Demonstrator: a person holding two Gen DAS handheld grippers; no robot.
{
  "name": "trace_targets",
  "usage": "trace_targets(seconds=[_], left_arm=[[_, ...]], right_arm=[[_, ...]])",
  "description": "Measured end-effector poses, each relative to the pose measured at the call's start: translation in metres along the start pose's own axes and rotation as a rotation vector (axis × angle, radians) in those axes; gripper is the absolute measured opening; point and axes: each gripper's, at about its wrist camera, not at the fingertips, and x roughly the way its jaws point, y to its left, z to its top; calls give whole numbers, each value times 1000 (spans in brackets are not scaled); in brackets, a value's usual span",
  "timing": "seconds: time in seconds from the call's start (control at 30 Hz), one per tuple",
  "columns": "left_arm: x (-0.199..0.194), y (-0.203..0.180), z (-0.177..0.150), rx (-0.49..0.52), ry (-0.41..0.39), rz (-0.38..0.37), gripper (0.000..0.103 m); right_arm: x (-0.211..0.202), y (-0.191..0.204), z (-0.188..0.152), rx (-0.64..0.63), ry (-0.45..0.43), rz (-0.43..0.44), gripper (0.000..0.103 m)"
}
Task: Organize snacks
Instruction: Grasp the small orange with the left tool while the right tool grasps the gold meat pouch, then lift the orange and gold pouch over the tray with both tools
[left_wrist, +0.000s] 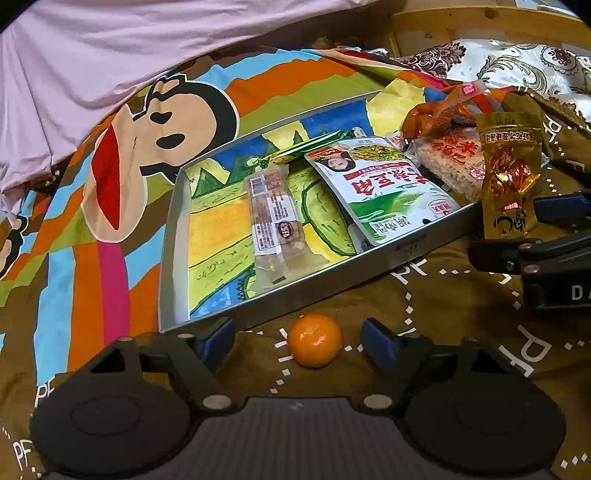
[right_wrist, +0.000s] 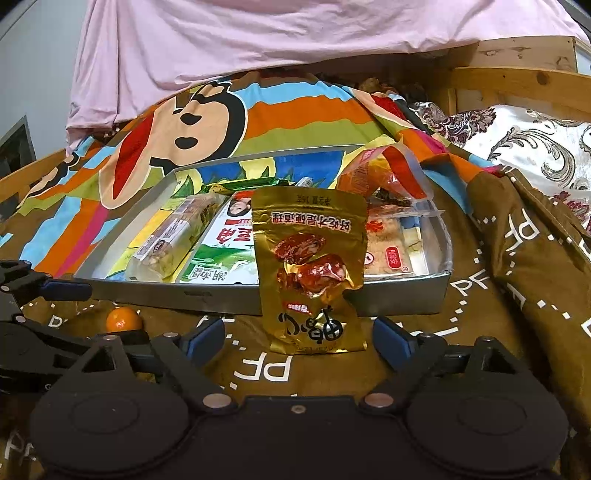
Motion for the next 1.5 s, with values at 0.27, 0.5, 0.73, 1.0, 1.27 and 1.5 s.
trace_targets(seconds=[0.27,0.5,0.73,1.0,1.27,1.5], left_arm=[[4,0,-5,-39,20,-51,47],[3,1,-7,-71,12,-57,37],[0,1,-8,-105,11,-41,36],[-6,1,-5,-154,29,18,36],[-44,11,6,-181,17,32,36],[-74,21,35,-216,-43,36,36]], right_arm=[[6,6,-2,-30,-2,-30,83],[11,9,-3,-52,0,-48,84],[13,12,-4,-62,-11,-91,63],[7,14,-3,-68,-39,-74,61],[-39,17,14,-56,-131,-42,61],[-67,12,33,-58,-237,-52,61]])
